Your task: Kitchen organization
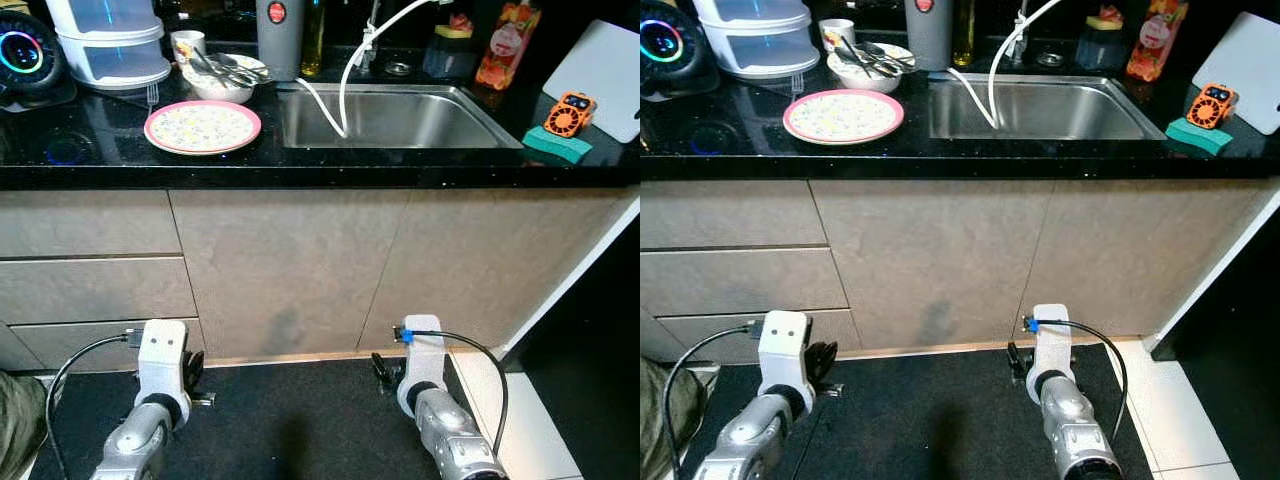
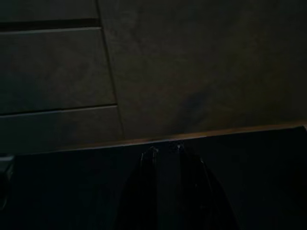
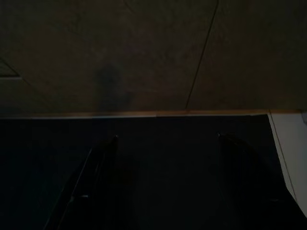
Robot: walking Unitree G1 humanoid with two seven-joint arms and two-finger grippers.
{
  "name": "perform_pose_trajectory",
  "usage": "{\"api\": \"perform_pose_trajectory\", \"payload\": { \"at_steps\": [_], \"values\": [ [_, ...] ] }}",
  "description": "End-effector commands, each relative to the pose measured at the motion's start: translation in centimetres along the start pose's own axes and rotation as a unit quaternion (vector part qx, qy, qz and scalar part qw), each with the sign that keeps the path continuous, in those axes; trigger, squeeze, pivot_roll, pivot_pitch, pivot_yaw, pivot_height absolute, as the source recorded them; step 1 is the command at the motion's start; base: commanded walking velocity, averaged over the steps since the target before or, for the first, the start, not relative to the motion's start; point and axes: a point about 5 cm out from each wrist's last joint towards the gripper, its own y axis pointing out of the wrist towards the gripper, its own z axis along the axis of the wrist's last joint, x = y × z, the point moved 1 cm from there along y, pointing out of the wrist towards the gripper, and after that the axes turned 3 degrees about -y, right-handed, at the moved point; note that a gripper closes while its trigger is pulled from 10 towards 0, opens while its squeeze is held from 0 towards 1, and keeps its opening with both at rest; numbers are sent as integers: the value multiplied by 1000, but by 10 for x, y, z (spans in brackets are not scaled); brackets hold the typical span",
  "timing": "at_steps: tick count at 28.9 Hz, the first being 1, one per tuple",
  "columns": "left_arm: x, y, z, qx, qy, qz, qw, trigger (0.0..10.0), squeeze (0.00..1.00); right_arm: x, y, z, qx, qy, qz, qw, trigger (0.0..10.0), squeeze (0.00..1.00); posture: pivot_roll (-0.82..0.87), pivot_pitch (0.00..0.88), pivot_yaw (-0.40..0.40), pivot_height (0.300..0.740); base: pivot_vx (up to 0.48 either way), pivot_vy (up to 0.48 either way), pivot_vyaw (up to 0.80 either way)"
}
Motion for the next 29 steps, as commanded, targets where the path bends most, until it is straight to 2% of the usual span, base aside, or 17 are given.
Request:
{"api": "perform_pose_trajectory", "payload": {
  "at_steps": [1,4,8,10,11,15,18,20,25,29],
  "values": [
    [-2,-4,2,10,3,1,1000,10000,0,4,-2,1,11,4,-8,1000,10000,0,4,124,-34,740,0,0,0],
    [-2,-4,6,22,9,5,1000,10000,0,5,-2,3,22,7,-11,1000,10000,0,5,125,-34,740,0,0,0],
    [1,-3,28,71,21,4,997,10000,0,10,-3,33,105,25,-26,994,10000,0,4,125,-33,740,0,0,0],
    [2,-3,35,84,27,0,996,10000,0,11,-3,40,121,26,-28,992,10000,0,4,124,-31,740,0,0,0],
    [5,-2,49,108,40,-4,993,10000,0,13,-4,53,149,31,-26,988,10000,0,4,124,-31,740,0,0,0],
    [4,0,74,149,45,3,988,10000,0,12,-4,72,185,40,-16,982,10000,0,4,123,-30,740,0,0,0],
    [5,0,95,186,48,4,981,10000,0,5,-4,90,213,28,7,977,10000,0,4,123,-30,740,0,0,0],
    [5,0,99,191,48,4,980,10000,0,4,-4,93,218,29,10,975,10000,0,6,122,-29,740,0,0,0],
    [4,-2,118,221,54,10,974,10000,0,-6,-8,121,266,41,31,962,10000,0,8,121,-27,740,0,0,0],
    [4,-2,122,226,61,8,972,10000,0,-9,-9,131,282,41,41,958,10000,0,10,120,-26,740,0,0,0]
  ]
}}
